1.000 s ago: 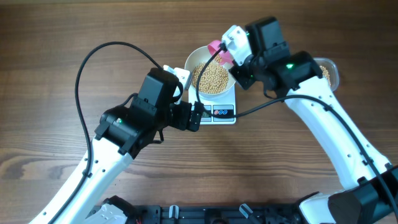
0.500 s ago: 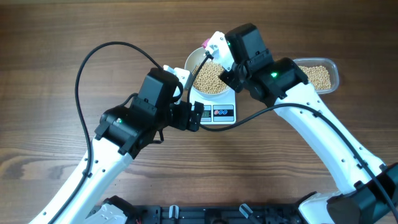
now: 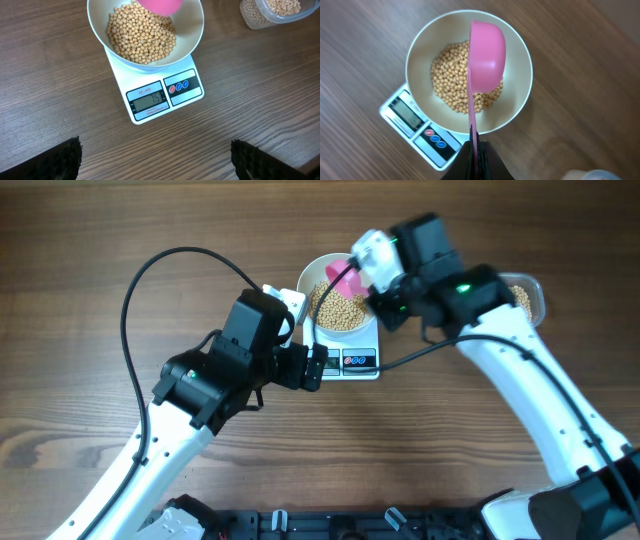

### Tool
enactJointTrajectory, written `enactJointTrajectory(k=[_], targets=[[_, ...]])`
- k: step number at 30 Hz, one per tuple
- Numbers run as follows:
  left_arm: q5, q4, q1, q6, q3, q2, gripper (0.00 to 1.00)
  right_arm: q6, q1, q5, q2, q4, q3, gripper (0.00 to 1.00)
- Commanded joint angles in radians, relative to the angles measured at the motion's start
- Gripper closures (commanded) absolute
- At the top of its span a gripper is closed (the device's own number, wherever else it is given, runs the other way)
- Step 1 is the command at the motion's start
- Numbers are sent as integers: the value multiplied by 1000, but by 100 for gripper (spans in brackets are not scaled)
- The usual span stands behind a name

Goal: Scoop item into bowl and weigh 150g on scale
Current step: 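Tip the pink scoop over the white bowl to pour soybeans, then return the pink scoop over the soybean tub with the right gripper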

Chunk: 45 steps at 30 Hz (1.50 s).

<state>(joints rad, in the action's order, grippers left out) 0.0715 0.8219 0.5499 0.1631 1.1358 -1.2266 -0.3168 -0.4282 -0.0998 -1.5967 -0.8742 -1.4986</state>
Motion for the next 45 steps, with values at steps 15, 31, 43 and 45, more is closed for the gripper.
enactJointTrajectory(k=[15, 31, 43, 45], targets=[[-17, -2, 3, 10, -5, 7, 0, 122, 680, -499, 50, -90, -19, 96], [-17, -2, 3, 9, -5, 7, 0, 145, 800, -64, 50, -171, -10, 96], [-17, -2, 3, 10, -5, 7, 0, 161, 736, 63, 42, -174, 22, 96], [-17, -2, 3, 10, -5, 7, 0, 160, 717, 84, 42, -174, 22, 96]])
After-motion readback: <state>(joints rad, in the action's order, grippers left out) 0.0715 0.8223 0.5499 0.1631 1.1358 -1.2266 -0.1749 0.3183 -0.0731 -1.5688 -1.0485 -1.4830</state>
